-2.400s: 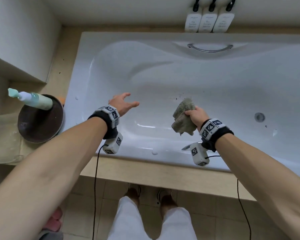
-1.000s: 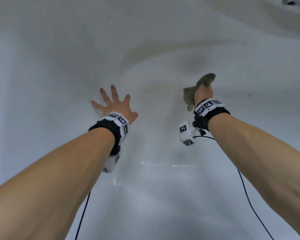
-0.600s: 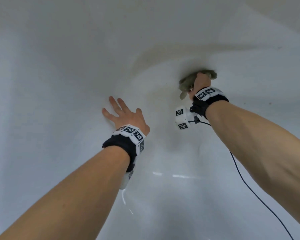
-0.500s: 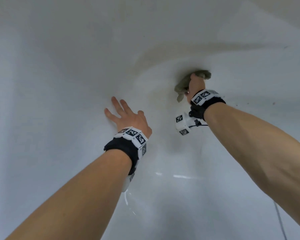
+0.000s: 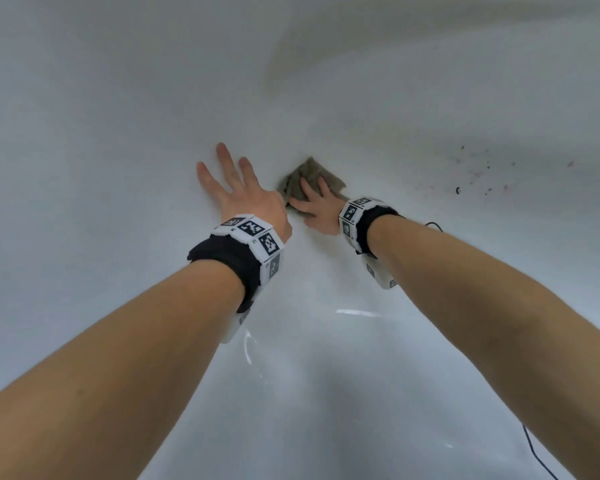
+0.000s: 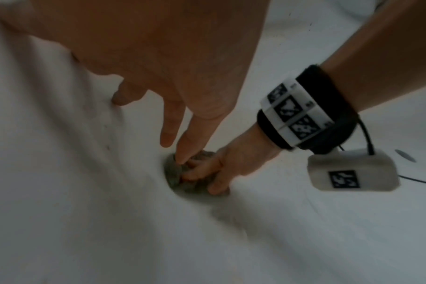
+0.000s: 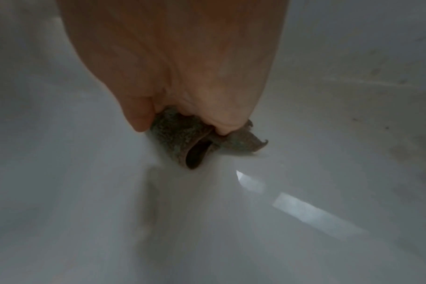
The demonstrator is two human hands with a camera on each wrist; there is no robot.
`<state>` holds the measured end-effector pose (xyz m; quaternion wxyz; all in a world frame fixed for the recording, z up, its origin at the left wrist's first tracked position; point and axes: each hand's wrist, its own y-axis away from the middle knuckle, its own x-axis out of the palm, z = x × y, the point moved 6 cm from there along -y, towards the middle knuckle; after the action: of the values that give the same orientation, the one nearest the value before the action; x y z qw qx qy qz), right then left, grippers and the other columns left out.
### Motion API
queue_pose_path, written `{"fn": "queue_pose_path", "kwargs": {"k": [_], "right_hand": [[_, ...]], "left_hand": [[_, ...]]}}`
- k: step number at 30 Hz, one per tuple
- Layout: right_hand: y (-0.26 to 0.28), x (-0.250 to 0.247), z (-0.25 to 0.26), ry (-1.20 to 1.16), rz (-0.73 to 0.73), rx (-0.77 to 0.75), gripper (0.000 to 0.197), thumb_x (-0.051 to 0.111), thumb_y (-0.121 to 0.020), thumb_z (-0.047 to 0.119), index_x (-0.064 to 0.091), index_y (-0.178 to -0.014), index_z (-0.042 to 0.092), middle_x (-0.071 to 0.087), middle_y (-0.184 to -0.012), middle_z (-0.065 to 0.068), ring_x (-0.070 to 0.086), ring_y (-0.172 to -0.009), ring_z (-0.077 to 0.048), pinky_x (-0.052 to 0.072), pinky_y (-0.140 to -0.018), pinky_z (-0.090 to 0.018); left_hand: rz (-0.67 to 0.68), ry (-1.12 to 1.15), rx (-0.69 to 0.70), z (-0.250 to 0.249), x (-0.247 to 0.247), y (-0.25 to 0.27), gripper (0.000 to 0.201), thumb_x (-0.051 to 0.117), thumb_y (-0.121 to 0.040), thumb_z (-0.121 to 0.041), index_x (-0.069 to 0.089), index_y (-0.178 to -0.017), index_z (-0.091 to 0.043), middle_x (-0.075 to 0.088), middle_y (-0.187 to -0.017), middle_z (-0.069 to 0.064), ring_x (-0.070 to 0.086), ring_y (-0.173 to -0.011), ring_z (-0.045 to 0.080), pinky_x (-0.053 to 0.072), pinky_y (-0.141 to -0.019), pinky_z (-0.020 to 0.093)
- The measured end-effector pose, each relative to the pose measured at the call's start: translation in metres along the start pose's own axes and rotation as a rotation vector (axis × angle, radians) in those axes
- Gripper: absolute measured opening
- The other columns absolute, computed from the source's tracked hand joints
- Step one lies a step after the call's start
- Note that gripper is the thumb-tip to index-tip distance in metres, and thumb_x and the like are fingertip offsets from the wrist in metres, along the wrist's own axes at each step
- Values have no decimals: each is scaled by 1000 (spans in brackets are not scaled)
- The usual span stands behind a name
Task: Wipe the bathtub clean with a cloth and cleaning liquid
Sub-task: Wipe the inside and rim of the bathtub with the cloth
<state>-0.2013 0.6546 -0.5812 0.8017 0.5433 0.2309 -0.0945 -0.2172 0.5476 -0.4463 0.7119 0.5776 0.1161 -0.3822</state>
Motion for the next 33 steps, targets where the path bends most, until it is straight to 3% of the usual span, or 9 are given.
{"fn": "queue_pose_path", "kwargs": {"k": [6,9,11,14,16,23,28,33], "right_hand": [[32,83,34,378,267,-231,58,28,-99,19,24,-145,54,-18,-161,-1,-13,-146,-44,8,-116,-63],[56,138,51,445,404,-347,58,28,-100,21,15,-148,51,-17,-161,3,-16,-146,-39,9,-111,-72],[70,160,55,372,437,-360,61,31,-101,22,7,-151,45,-15,-162,5,-15,-148,-34,9,-112,-69],[88,162,42,313,377,-318,60,34,-102,25,5,-154,35,-13,-162,1,-15,-148,-29,0,-120,-54],[90,150,22,275,276,-263,60,34,-102,35,6,-155,31,-15,-162,-2,-16,-148,-31,-3,-121,-50],[75,82,-80,82,36,37,62,34,-100,50,4,-153,38,-21,-160,1,-20,-146,-34,-3,-120,-51],[72,41,-152,-109,-55,255,66,32,-98,56,0,-153,40,-22,-160,3,-20,-146,-34,1,-119,-55],[82,28,-185,-210,-116,308,67,33,-98,56,1,-153,37,-22,-160,3,-19,-147,-33,2,-119,-54]], "left_hand": [[5,-72,101,1,14,3,46,40,-87,-35,52,-132,-36,-1,-160,18,-22,-137,54,-12,-100,76],[45,-77,105,-1,24,9,48,40,-86,-32,51,-133,-38,-1,-160,16,-22,-139,50,-14,-102,74],[65,-64,119,-6,28,12,50,39,-86,-31,49,-135,-37,0,-160,16,-21,-140,49,-14,-103,73],[89,-28,121,-16,31,17,51,38,-87,-31,47,-137,-38,1,-161,14,-20,-141,48,-13,-104,73],[94,-1,116,-24,31,19,52,38,-88,-30,45,-139,-38,2,-161,13,-19,-141,47,-12,-104,73],[109,59,129,-56,28,16,50,42,-88,-34,45,-138,-39,0,-161,11,-21,-141,45,-9,-104,73],[69,87,139,-82,17,12,49,43,-87,-34,47,-136,-39,6,-159,11,-18,-143,44,-6,-105,73],[56,89,149,-105,3,4,50,42,-88,-36,44,-139,-39,4,-160,10,-18,-143,43,-7,-104,73]]}}
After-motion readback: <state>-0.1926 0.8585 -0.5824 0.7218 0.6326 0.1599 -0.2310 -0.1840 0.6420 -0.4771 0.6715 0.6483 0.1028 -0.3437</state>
